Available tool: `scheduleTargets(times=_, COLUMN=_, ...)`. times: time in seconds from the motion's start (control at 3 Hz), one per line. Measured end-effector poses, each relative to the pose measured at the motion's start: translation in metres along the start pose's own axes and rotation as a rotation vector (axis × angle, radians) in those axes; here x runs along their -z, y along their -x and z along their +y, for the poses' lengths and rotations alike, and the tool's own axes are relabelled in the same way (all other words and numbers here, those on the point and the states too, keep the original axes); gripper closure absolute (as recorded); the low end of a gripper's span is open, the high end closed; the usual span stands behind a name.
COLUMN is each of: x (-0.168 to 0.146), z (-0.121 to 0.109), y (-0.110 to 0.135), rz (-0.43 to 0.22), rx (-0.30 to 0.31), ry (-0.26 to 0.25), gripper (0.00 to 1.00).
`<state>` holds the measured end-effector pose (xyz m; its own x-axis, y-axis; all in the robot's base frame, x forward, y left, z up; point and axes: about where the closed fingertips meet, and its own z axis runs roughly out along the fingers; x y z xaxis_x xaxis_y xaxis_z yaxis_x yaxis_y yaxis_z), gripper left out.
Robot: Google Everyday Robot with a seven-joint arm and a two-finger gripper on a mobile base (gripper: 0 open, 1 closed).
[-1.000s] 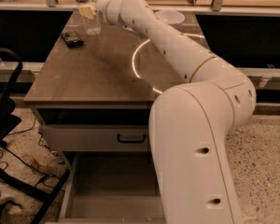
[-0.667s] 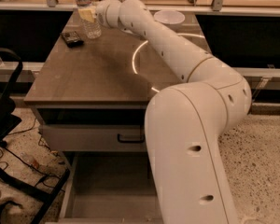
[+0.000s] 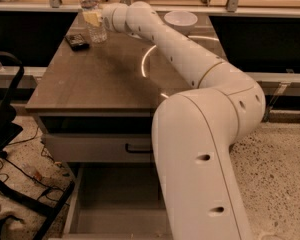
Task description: Move water bottle near rxbar chocolate
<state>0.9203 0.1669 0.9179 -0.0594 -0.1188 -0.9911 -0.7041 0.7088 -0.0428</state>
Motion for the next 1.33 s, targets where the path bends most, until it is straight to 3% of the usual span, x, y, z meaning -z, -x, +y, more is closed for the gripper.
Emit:
scheduleTargets(times=0.67, x=-0.0006, z=0.0008, y=0.0006, rz=0.0, rx=0.0, ry=0.001, gripper=0.07)
scheduleTargets(times=1.0, x=-0.0018, z=0.0023, y=-0.0001, rz=0.001, rx=-0.001, ry=0.003, gripper=0.0)
scheduleTargets(times=1.33, x=-0.0018, z=0.0024, y=-0.0002, rz=0.001, rx=-0.001, ry=0.004, gripper=0.0)
